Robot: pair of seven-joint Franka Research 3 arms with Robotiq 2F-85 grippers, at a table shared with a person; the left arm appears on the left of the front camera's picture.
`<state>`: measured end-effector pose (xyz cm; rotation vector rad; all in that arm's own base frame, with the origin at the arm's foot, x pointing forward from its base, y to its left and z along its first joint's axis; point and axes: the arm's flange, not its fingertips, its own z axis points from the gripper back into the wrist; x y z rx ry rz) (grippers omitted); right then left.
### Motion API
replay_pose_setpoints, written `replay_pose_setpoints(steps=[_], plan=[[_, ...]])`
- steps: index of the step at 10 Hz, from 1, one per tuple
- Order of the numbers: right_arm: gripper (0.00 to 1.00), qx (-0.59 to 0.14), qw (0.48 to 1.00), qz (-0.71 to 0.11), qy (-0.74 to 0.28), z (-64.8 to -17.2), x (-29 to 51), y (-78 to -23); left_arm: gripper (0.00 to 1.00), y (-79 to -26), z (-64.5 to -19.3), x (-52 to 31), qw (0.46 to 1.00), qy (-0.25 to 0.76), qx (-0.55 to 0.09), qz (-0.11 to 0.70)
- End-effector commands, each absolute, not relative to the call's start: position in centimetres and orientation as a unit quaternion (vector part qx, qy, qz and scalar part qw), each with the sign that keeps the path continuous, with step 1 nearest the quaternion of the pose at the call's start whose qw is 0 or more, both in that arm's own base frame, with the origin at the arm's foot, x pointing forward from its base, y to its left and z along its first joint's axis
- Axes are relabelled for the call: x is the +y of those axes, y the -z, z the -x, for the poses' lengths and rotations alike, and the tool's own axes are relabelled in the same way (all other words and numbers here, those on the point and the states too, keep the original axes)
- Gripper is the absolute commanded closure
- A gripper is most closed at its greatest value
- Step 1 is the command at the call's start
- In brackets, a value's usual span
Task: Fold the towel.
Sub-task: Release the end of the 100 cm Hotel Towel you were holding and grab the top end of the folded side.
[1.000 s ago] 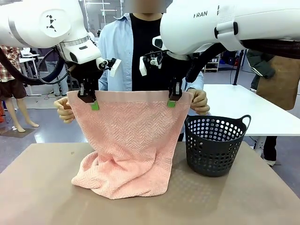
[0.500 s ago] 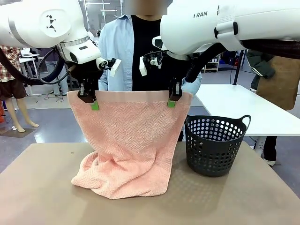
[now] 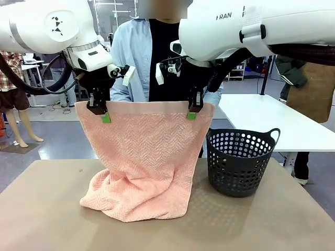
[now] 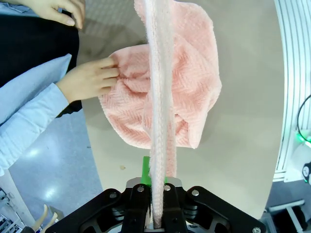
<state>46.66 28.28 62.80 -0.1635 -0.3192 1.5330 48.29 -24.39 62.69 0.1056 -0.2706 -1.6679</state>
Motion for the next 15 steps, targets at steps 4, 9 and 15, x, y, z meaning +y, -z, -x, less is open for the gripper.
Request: replay_pose_setpoints(steps=[4, 9, 15], plan=[[1.00, -0.146, 0.704, 0.081, -0.691, -46.68, 28.30, -62.94, 1.00, -62.66, -48.36, -24.22, 0.659, 0.741, -0.118, -0.050], [1.00, -0.146, 0.704, 0.081, -0.691, -46.68, 28.30, -62.94, 1.00, -62.66, -48.36, -24.22, 0.659, 0.741, -0.118, -0.050], [1.00, -0.146, 0.704, 0.081, -0.691, -46.68, 28.30, -62.94, 1.00, -62.66, -48.36, -24.22, 0.659, 0.741, -0.118, -0.050]])
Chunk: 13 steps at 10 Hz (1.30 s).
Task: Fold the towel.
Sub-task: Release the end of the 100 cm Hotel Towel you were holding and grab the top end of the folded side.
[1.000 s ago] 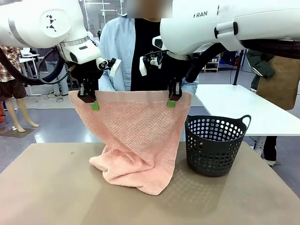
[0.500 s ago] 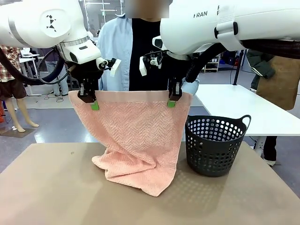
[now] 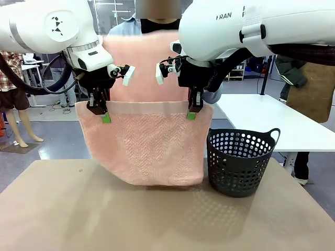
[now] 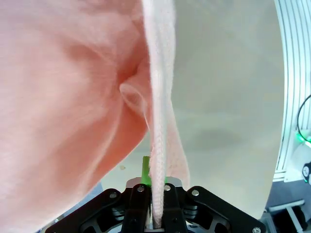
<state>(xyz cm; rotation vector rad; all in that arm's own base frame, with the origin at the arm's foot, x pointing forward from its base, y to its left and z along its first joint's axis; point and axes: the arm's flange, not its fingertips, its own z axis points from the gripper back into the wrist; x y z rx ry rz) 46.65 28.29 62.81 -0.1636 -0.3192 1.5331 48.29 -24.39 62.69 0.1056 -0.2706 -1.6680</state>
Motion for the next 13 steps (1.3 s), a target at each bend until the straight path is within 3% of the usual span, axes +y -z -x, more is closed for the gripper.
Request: replay_pose_setpoints(steps=[1, 13], plan=[[1.00, -0.146, 0.704, 0.081, -0.691, -46.68, 28.30, -62.94, 1.00, -62.66, -48.36, -24.22, 0.659, 0.741, -0.118, -0.050], [1.00, -0.146, 0.704, 0.081, -0.691, -46.68, 28.30, -62.94, 1.00, -62.66, -48.36, -24.22, 0.659, 0.741, -0.118, -0.050]])
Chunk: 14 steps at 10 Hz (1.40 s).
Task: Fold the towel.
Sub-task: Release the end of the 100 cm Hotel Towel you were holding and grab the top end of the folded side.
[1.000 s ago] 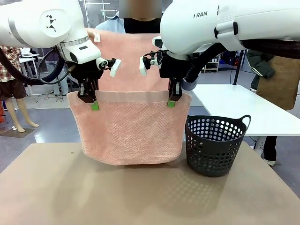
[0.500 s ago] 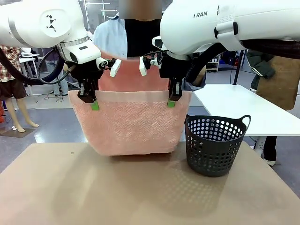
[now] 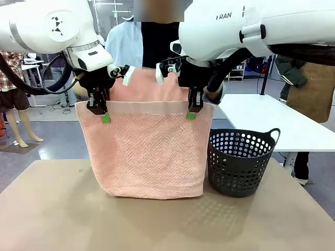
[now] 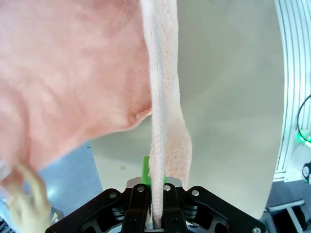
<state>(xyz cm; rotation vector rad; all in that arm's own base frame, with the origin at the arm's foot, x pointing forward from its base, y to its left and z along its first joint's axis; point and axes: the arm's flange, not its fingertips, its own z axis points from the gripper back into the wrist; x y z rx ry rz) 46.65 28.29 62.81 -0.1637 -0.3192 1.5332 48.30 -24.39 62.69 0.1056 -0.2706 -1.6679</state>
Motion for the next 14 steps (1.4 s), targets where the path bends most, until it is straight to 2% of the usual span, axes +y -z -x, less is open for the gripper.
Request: replay_pose_setpoints(steps=[1, 14], plan=[[1.00, -0.146, 0.704, 0.081, -0.691, -46.68, 28.30, -62.94, 1.00, -62.66, -48.36, -24.22, 0.659, 0.741, -0.118, -0.050], [1.00, -0.146, 0.704, 0.081, -0.691, -46.68, 28.30, -62.94, 1.00, -62.66, -48.36, -24.22, 0.659, 0.741, -0.118, -0.050]])
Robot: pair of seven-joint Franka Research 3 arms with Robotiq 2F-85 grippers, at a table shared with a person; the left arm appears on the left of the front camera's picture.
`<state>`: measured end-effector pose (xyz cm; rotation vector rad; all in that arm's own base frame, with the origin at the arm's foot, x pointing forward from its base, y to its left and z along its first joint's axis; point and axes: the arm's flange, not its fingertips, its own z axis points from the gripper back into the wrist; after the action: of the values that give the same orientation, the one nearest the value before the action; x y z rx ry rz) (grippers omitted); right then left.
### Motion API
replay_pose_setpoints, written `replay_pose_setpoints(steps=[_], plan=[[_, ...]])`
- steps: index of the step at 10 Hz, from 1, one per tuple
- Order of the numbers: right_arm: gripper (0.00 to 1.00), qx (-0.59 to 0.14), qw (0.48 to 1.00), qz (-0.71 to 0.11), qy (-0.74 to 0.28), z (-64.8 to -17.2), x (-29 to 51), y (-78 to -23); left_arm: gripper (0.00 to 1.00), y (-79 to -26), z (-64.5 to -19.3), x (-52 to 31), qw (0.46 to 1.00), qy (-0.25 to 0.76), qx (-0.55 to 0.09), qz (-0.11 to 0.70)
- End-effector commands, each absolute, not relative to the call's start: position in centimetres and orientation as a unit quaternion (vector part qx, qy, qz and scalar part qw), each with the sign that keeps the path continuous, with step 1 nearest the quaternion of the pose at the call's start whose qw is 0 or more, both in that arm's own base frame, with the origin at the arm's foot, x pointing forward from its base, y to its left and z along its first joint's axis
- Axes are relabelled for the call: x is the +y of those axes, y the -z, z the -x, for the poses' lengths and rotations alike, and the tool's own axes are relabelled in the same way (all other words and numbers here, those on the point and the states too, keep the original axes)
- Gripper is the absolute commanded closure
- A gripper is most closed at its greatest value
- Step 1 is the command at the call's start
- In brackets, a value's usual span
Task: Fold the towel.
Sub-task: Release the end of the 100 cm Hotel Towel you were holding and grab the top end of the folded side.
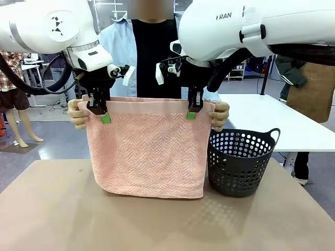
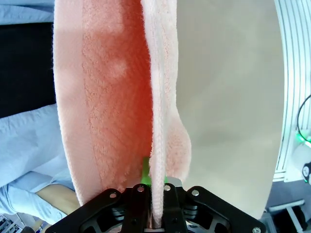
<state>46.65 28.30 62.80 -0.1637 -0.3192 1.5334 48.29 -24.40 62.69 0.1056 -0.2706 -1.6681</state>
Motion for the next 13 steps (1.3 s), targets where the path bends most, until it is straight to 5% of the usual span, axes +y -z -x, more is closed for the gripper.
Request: replay_pose_setpoints(steps=[1, 9, 10, 11, 12, 13], plan=[[1.00, -0.146, 0.704, 0.081, -0.691, -46.68, 28.30, -62.94, 1.00, -62.66, -48.36, -24.22, 0.659, 0.741, -0.118, -0.050], [1.00, -0.146, 0.704, 0.081, -0.691, -46.68, 28.30, -62.94, 1.00, -62.66, -48.36, -24.22, 0.659, 0.741, -0.118, -0.050], [0.97, -0.144, 0.706, 0.074, -0.690, -46.66, 28.27, -62.84, 0.85, -62.69, -48.30, -24.39, 0.663, 0.738, -0.120, -0.047], [0.60, -0.149, 0.706, 0.069, -0.689, -46.48, 28.07, -63.07, 0.52, -62.75, -48.14, -24.35, 0.656, 0.743, -0.126, -0.051], [0.57, -0.154, 0.706, 0.071, -0.688, -46.22, 27.84, -63.37, 0.40, -62.85, -48.11, -24.23, 0.660, 0.739, -0.125, -0.052], [0.19, -0.162, 0.705, 0.071, -0.687, -45.95, 27.53, -63.72, 0.07, -63.16, -47.82, -24.10, 0.661, 0.737, -0.130, -0.056]])
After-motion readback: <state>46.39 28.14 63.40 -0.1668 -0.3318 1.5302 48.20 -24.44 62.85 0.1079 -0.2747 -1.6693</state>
